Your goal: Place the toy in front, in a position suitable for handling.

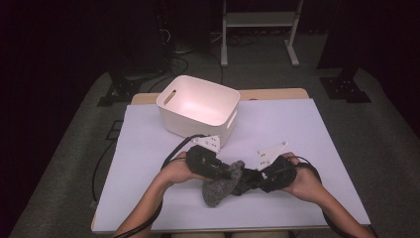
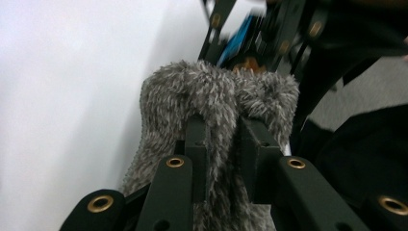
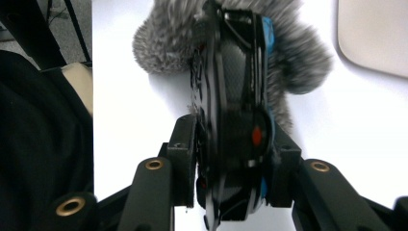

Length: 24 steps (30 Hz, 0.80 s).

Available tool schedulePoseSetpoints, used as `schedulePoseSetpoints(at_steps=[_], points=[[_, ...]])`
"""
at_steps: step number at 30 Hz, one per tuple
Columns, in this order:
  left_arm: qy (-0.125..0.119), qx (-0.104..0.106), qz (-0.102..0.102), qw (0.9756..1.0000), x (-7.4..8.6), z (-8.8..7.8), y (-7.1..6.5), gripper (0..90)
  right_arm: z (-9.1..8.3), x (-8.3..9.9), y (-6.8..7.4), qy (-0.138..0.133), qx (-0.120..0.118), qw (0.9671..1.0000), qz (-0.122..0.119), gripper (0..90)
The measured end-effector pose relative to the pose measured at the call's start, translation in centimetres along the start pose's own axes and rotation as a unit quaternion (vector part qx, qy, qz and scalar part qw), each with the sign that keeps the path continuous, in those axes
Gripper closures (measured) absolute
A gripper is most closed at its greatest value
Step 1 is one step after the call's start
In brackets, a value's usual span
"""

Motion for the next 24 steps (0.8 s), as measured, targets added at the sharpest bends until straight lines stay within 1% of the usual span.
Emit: schedulePoseSetpoints(at_steps=[4,5,9,11,14,19,20,21,24], points=[[0.016,-0.001,-0.006,0.9999,0.6,0.8,0.2,75.3,-0.4,1.1,0.0,-0.008,-0.005,0.9998,0.015,61.8],[0.019,-0.002,-0.005,0.9998,0.6,1.0,0.2,75.3,-0.4,1.4,-0.1,-0.011,-0.007,0.9998,0.015,61.8],[0.039,-0.008,0.0,0.9992,0.8,1.4,0.3,75.0,-0.7,2.7,0.0,-0.02,-0.01,0.9994,0.026,61.6],[0.044,-0.009,-0.001,0.999,0.9,1.7,0.3,75.0,-0.9,3.4,0.0,-0.019,-0.007,0.9993,0.031,61.7],[0.048,-0.003,0.002,0.9988,0.6,2.4,0.2,75.0,-1.1,4.8,-0.1,-0.012,-0.002,0.9992,0.039,61.7],[0.061,-0.002,0.025,0.9978,-0.7,3.6,-0.1,75.0,-1.0,6.4,-0.2,-0.003,0.003,0.9988,0.049,61.5],[0.063,-0.002,0.027,0.9977,-0.8,3.8,-0.1,75.0,-0.9,6.8,-0.2,0.001,0.002,0.9984,0.056,61.5],[0.065,-0.001,0.028,0.9975,-1.0,4.0,-0.2,75.0,-0.8,7.1,-0.3,0.003,0.003,0.9986,0.054,61.5],[0.073,0.0,0.039,0.9966,-1.4,4.6,-0.3,75.0,-0.5,8.0,-0.4,0.013,0.004,0.9981,0.06,61.2]])
Point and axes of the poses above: each handheld gripper's, and its own axes: z roughly forward along the jaws, x roughly out of its underside, y roughly to its left, the point moved 4 cm from there along z, roughly forward along the jaws, and after that the axes turned 8 degrees about -y, right-handed, at the moved point
